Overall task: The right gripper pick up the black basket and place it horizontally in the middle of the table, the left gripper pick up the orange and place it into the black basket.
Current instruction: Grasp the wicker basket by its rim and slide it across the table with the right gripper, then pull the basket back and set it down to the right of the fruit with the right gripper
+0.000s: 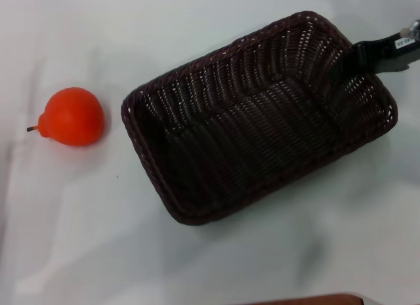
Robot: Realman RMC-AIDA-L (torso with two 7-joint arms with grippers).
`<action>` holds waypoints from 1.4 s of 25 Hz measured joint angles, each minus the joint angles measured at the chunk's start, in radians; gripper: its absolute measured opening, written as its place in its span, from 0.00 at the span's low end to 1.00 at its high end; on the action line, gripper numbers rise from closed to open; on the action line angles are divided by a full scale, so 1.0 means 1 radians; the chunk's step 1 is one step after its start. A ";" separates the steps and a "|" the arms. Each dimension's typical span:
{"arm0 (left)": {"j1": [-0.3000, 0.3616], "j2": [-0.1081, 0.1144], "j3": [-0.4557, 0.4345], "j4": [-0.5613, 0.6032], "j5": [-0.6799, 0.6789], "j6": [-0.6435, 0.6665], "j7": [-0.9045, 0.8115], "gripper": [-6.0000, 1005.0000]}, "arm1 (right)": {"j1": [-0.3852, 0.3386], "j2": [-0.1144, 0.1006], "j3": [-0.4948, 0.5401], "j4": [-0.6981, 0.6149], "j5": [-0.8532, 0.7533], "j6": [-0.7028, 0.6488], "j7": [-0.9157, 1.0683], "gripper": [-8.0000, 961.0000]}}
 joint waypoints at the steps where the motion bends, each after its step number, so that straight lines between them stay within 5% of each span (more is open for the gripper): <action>1: 0.001 0.000 0.001 -0.007 0.001 0.005 0.000 0.87 | -0.027 0.002 -0.006 -0.022 0.025 0.005 0.027 0.18; 10: -0.006 0.003 0.029 -0.041 0.008 0.070 0.000 0.86 | -0.223 0.003 -0.030 -0.049 0.244 -0.059 0.115 0.18; 35: -0.004 0.014 0.089 -0.053 0.008 0.099 0.000 0.85 | -0.260 -0.006 -0.058 0.044 0.255 -0.129 0.171 0.22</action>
